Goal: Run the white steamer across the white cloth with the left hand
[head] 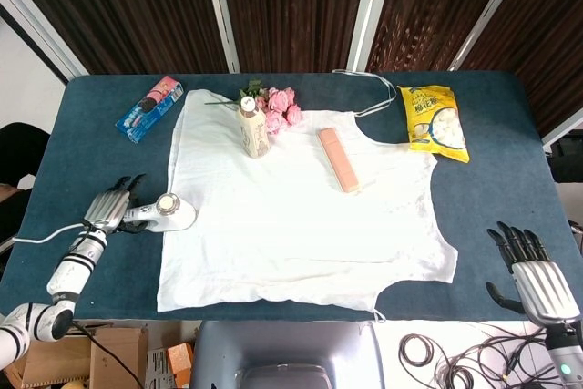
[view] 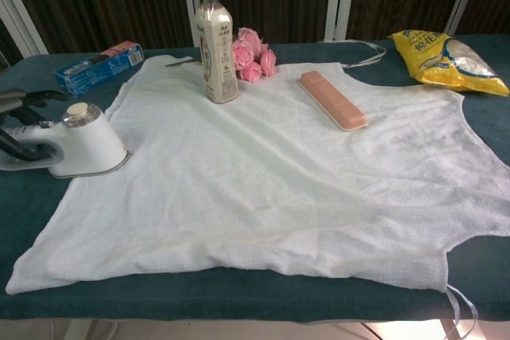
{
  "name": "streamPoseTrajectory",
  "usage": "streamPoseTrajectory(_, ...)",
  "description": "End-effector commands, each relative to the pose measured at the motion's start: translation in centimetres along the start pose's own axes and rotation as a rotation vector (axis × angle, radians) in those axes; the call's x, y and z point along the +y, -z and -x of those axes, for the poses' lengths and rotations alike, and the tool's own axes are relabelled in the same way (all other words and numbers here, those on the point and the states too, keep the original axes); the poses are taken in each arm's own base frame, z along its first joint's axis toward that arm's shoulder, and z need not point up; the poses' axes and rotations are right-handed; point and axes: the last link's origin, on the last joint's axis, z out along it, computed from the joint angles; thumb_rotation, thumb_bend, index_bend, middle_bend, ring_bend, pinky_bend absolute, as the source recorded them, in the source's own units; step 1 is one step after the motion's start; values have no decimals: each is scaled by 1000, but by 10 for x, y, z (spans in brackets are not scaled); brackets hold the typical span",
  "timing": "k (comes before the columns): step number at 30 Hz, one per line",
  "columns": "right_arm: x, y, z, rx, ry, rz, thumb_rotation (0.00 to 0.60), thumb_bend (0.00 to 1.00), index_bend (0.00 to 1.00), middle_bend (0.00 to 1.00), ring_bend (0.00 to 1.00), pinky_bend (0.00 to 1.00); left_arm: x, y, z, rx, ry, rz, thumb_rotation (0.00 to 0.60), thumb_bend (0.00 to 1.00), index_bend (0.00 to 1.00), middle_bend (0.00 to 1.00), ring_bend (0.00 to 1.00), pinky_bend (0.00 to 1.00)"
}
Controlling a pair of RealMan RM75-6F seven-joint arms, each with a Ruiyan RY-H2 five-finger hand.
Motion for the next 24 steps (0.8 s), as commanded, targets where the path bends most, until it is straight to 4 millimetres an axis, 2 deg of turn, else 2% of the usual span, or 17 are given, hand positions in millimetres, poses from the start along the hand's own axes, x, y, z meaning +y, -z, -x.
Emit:
streamPoseTrajectory(1, 0, 0, 0, -1, 0, 0, 600, 257, 0, 0, 0, 0, 1, 4, -2, 2, -5, 14, 600, 27, 0, 17, 0, 170)
streamPoseTrajectory(7, 0, 0, 0, 0, 0, 0, 600, 257, 0, 0, 0, 0, 5, 14, -16, 20, -3, 47, 600, 0, 0, 13, 0, 155)
streamPoseTrajectory(11, 0, 0, 0, 1, 0, 1, 600, 258, 0, 0, 0, 0, 6, 29, -33, 62, -9, 72, 600, 0, 0, 3, 0, 151)
streamPoseTrajectory(14, 1, 1, 0, 1, 0, 3, 600, 257, 0, 0, 0, 0, -1, 57, -49, 130, -47, 90, 600, 0, 0, 2, 0, 143)
streamPoseTrajectory(16, 1, 1, -1, 5, -1, 5, 600, 258, 0, 0, 0, 0, -8, 85, -55, 181, -72, 91, 600, 0, 0, 3, 0, 141)
streamPoseTrajectory(17, 1, 1, -1, 6, -1, 6, 600, 258, 0, 0, 0, 0, -10, 96, -55, 197, -72, 91, 600, 0, 0, 3, 0, 141)
streamPoseTrajectory(20, 1, 3, -1, 12, 2, 7, 600, 258, 0, 0, 0, 0, -20, 143, -43, 229, -51, 70, 600, 3, 0, 5, 0, 138)
streamPoseTrajectory(24, 0, 3, -1, 13, 3, 6, 600, 258, 0, 0, 0, 0, -22, 160, -34, 231, -34, 62, 600, 10, 0, 9, 0, 135)
